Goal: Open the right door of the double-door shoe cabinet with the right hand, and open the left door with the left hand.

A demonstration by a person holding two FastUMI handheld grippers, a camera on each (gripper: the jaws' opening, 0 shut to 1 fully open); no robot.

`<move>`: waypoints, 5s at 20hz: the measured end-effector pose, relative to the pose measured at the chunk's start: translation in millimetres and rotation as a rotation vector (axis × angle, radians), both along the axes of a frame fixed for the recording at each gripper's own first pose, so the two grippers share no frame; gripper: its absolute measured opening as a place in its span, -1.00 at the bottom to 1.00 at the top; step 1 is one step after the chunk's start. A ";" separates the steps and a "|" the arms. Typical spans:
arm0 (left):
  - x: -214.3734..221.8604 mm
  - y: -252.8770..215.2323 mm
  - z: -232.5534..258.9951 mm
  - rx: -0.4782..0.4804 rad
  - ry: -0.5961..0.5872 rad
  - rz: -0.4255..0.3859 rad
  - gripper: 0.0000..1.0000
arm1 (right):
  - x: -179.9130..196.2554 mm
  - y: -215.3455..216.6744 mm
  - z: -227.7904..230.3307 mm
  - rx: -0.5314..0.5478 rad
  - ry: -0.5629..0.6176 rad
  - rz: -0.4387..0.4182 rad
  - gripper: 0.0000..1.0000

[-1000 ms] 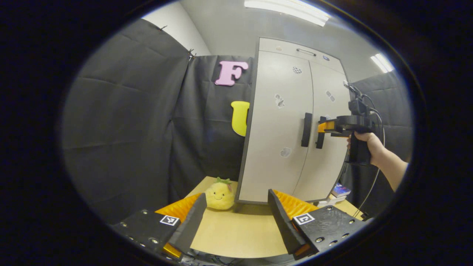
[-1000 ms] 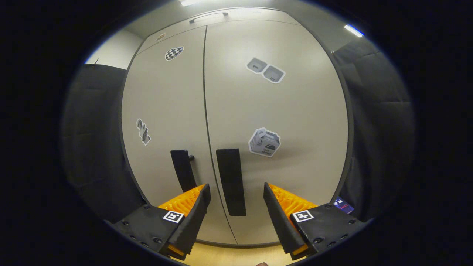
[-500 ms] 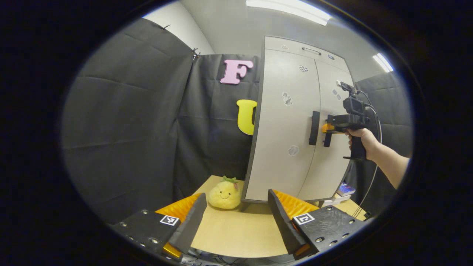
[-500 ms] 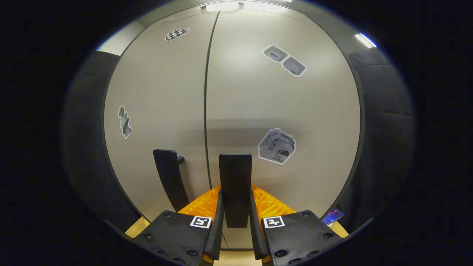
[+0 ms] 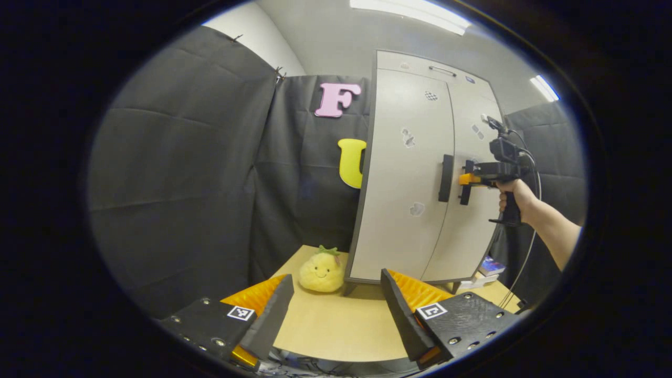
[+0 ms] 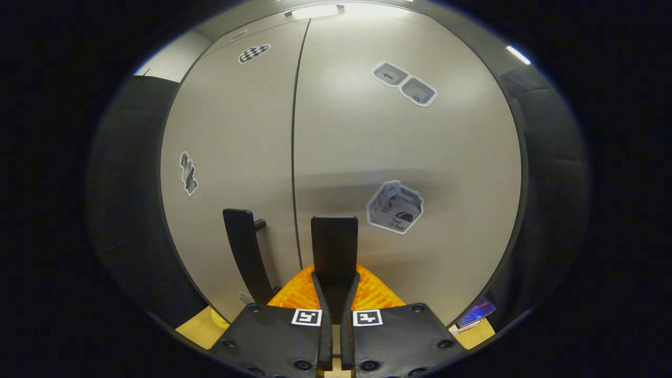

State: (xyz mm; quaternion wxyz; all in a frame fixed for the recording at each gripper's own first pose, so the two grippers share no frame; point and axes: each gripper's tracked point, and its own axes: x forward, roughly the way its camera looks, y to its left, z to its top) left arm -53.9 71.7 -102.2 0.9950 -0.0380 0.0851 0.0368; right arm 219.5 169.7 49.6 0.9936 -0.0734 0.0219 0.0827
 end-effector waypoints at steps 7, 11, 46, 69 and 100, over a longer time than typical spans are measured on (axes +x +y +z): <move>-15.1 -23.1 7.3 0.023 -0.016 -0.029 0.90 | -29.0 -5.1 -1.4 0.020 -0.012 0.054 -0.85; -17.2 -39.7 5.3 0.020 -0.009 -0.046 0.90 | -59.2 -19.8 -4.3 0.033 -0.015 0.101 -0.84; -12.9 -225.7 -3.8 0.034 0.086 0.125 0.90 | -159.6 -245.5 14.5 0.134 0.047 0.332 -0.92; 116.0 -182.1 54.3 0.051 -0.050 -0.081 0.92 | -195.9 -259.6 4.0 0.236 0.051 0.012 -0.83; 331.5 -286.4 122.0 0.090 -0.193 -0.228 -0.43 | -294.4 -437.8 19.4 0.279 -0.145 -0.555 0.95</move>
